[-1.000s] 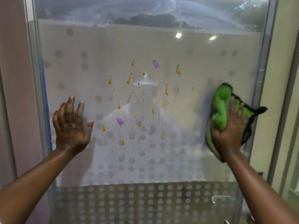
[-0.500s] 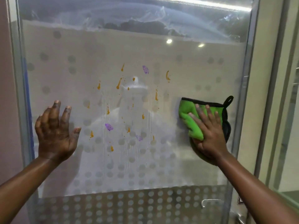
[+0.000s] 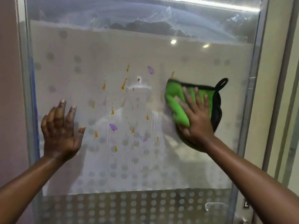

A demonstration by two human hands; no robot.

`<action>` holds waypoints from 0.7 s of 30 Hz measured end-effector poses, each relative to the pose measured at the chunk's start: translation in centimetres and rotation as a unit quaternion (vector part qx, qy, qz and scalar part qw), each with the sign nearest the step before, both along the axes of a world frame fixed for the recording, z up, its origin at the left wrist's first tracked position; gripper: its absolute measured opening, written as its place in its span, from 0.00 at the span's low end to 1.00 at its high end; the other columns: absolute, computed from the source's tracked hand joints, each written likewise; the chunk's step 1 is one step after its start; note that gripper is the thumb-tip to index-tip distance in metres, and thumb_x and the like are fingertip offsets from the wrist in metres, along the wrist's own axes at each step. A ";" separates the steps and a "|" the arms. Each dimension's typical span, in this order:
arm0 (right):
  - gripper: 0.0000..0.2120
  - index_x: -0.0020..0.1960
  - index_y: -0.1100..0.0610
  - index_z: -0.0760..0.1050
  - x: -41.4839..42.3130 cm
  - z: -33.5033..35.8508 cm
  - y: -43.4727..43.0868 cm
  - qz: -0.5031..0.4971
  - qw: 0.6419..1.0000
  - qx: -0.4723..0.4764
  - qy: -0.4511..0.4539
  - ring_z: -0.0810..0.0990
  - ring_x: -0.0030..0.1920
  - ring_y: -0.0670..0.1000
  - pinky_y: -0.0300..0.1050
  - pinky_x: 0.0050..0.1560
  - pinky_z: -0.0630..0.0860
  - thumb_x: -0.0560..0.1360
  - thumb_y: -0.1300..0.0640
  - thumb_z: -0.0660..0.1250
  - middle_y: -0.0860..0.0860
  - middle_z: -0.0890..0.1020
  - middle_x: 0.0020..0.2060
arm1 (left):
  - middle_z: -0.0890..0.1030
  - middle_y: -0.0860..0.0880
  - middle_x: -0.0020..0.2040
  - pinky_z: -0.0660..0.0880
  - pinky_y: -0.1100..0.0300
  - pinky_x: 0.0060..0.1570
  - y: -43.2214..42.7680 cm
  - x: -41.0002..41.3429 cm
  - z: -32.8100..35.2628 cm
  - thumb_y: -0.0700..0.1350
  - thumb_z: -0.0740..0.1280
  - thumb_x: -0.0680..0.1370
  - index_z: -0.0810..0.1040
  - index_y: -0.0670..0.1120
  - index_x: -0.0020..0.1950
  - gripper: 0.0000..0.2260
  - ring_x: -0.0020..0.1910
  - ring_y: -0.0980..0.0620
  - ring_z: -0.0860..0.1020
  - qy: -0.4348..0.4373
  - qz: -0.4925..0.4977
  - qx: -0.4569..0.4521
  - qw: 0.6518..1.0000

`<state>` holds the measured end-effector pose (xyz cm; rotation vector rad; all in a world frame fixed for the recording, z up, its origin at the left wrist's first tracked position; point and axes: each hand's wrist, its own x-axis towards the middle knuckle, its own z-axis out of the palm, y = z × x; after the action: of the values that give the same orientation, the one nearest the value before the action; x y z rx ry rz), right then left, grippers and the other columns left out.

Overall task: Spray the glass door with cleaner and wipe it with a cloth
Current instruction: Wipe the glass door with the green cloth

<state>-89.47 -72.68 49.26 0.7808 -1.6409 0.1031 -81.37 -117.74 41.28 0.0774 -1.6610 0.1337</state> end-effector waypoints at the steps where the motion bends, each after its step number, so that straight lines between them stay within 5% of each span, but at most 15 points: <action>1: 0.34 0.81 0.51 0.63 -0.4 -1.0 2.0 -0.014 0.997 0.081 0.016 0.52 0.83 0.67 0.73 0.79 0.50 0.77 0.45 0.64 0.58 0.60 0.82 | 0.56 0.42 0.83 0.57 0.39 0.73 0.0 0.0 0.0 0.58 0.55 0.81 0.61 0.45 0.81 0.31 0.77 0.33 0.61 0.001 0.001 0.000 1.000; 3: 0.33 0.81 0.50 0.63 -1.3 -0.6 6.4 -0.052 0.982 0.180 0.033 0.54 0.83 0.66 0.73 0.78 0.53 0.77 0.45 0.62 0.57 0.60 0.82 | 0.57 0.42 0.82 0.56 0.40 0.73 0.0 0.0 0.0 0.58 0.55 0.80 0.61 0.45 0.81 0.31 0.76 0.34 0.61 0.003 0.000 0.002 1.000; 5: 0.35 0.83 0.46 0.57 -1.7 1.8 9.9 -0.074 0.983 0.165 0.029 0.55 0.82 0.67 0.73 0.78 0.53 0.77 0.46 0.60 0.59 0.61 0.82 | 0.56 0.42 0.83 0.55 0.41 0.73 -0.1 -0.1 0.1 0.58 0.55 0.80 0.61 0.45 0.81 0.32 0.76 0.34 0.60 0.000 0.001 -0.001 1.000; 9: 0.33 0.83 0.43 0.50 -1.2 7.0 9.4 -0.034 0.996 -0.083 -0.012 0.57 0.81 0.67 0.73 0.77 0.54 0.81 0.43 0.57 0.60 0.62 0.81 | 0.56 0.42 0.83 0.55 0.41 0.74 -0.1 -0.1 -0.1 0.60 0.54 0.81 0.61 0.45 0.81 0.32 0.77 0.34 0.60 -0.008 0.010 0.005 1.000; 12: 0.36 0.82 0.57 0.58 -0.5 9.4 3.6 -0.010 0.942 -0.335 -0.026 0.63 0.79 0.67 0.71 0.76 0.58 0.79 0.45 0.63 0.61 0.66 0.79 | 0.56 0.41 0.83 0.54 0.41 0.75 0.0 -0.1 0.0 0.60 0.53 0.81 0.61 0.45 0.81 0.31 0.77 0.35 0.59 -0.012 0.010 0.005 1.000; 14: 0.40 0.82 0.58 0.57 0.4 9.5 -0.7 0.007 0.909 -0.413 -0.055 0.58 0.81 0.66 0.70 0.79 0.53 0.76 0.43 0.62 0.59 0.63 0.81 | 0.56 0.41 0.83 0.54 0.41 0.75 0.1 0.0 0.1 0.60 0.54 0.81 0.61 0.45 0.81 0.31 0.77 0.35 0.59 -0.013 0.008 0.005 1.000; 16: 0.42 0.83 0.56 0.56 0.9 7.0 -3.3 0.011 0.942 -0.331 -0.053 0.55 0.82 0.67 0.69 0.80 0.47 0.72 0.44 0.63 0.59 0.60 0.82 | 0.57 0.41 0.82 0.54 0.41 0.75 0.2 0.1 0.1 0.59 0.54 0.81 0.61 0.45 0.81 0.31 0.78 0.35 0.59 -0.009 0.004 0.003 1.000; 18: 0.40 0.82 0.53 0.59 0.9 2.9 -3.5 0.007 0.990 -0.136 -0.029 0.51 0.82 0.68 0.70 0.80 0.45 0.73 0.46 0.63 0.58 0.58 0.83 | 0.58 0.40 0.82 0.55 0.41 0.75 0.2 0.2 0.2 0.59 0.54 0.82 0.61 0.45 0.81 0.31 0.77 0.35 0.59 -0.007 0.002 0.000 1.000; 21: 0.32 0.81 0.51 0.64 0.2 -0.2 0.4 -0.023 0.988 0.146 0.031 0.52 0.83 0.66 0.73 0.79 0.49 0.79 0.43 0.58 0.57 0.59 0.83 | 0.58 0.40 0.82 0.54 0.41 0.75 0.3 0.2 0.2 0.58 0.54 0.82 0.61 0.45 0.81 0.30 0.77 0.35 0.59 -0.007 0.005 -0.003 1.000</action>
<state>-89.31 -72.30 49.09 0.9568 -1.6334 -0.1979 -81.14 -117.45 41.46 0.0804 -1.6736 0.1465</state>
